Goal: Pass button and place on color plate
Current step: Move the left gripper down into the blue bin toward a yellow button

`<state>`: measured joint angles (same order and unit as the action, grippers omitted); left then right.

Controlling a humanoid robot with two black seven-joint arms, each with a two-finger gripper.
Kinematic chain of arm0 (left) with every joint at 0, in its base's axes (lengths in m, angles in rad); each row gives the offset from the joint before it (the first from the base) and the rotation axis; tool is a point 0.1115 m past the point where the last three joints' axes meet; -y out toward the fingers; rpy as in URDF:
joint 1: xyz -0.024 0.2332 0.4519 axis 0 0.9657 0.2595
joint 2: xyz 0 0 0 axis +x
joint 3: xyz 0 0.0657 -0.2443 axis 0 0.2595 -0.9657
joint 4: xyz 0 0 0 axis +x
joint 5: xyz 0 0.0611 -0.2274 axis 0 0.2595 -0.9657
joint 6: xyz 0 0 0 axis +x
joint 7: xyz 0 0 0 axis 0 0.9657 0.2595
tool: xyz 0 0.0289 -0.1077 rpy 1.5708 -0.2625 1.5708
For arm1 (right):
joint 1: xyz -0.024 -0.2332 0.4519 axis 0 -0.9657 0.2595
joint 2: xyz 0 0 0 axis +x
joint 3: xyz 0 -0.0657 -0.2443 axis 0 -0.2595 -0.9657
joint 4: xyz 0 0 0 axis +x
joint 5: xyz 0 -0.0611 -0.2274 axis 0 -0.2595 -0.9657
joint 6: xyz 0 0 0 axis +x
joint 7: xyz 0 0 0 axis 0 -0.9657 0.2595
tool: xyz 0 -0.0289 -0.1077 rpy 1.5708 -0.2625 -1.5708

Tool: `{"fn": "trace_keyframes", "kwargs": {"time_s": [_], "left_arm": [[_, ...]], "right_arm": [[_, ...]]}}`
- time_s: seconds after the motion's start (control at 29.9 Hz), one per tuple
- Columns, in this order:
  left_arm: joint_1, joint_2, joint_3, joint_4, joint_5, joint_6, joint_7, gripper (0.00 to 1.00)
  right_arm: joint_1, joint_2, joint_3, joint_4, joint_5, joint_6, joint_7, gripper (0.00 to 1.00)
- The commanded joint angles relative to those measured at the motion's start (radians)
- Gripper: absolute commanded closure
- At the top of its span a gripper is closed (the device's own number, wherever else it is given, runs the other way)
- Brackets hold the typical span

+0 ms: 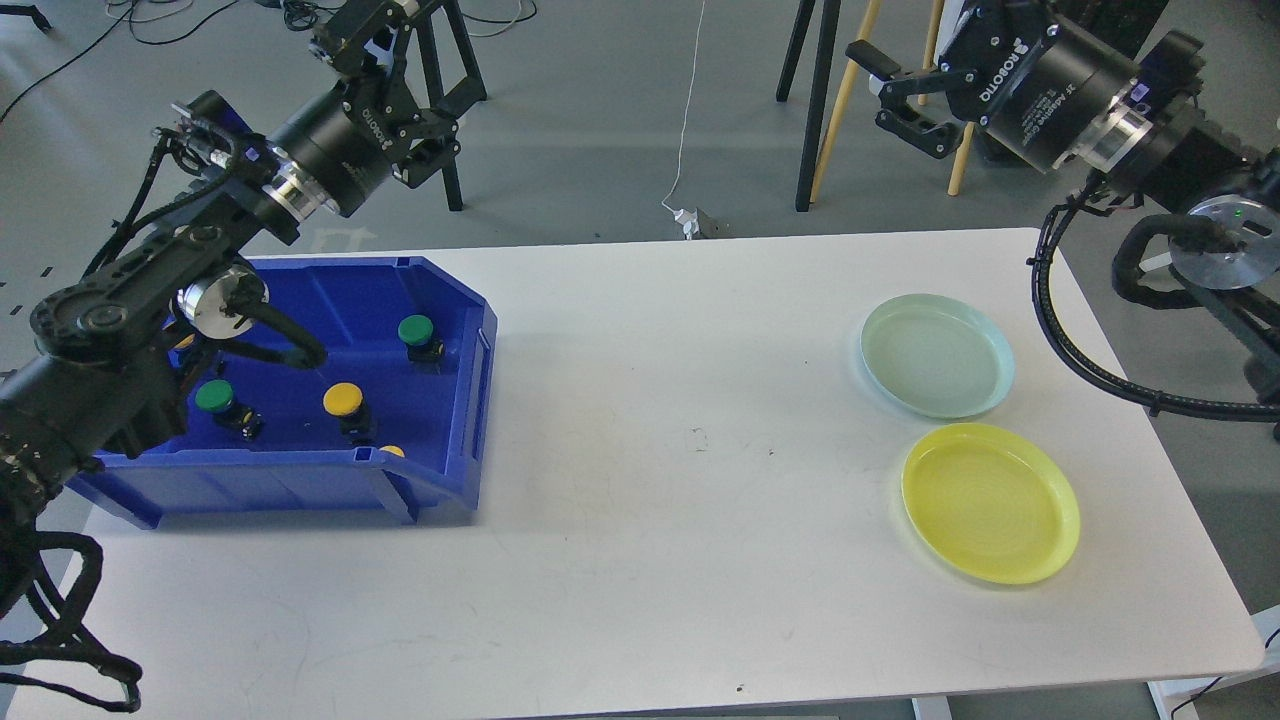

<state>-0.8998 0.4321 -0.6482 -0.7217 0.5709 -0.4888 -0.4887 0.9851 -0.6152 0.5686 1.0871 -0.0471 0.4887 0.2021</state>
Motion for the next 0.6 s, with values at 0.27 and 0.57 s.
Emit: {"fn": "trace_keyframes", "kwargs": {"time_s": [0.27, 0.57], "left_arm": [[-0.004, -0.047, -0.041, 0.141, -0.193, 0.0, 0.0, 0.0], [0.064, 0.106, 0.0, -0.304, -0.01, 0.0, 0.0, 0.01]], "right_arm": [[-0.031, 0.023, 0.034, -0.046, 0.013, -0.009, 0.0, 0.0], [-0.085, 0.0, 0.028, -0.036, 0.015, 0.0, -0.001, 0.0]]}}
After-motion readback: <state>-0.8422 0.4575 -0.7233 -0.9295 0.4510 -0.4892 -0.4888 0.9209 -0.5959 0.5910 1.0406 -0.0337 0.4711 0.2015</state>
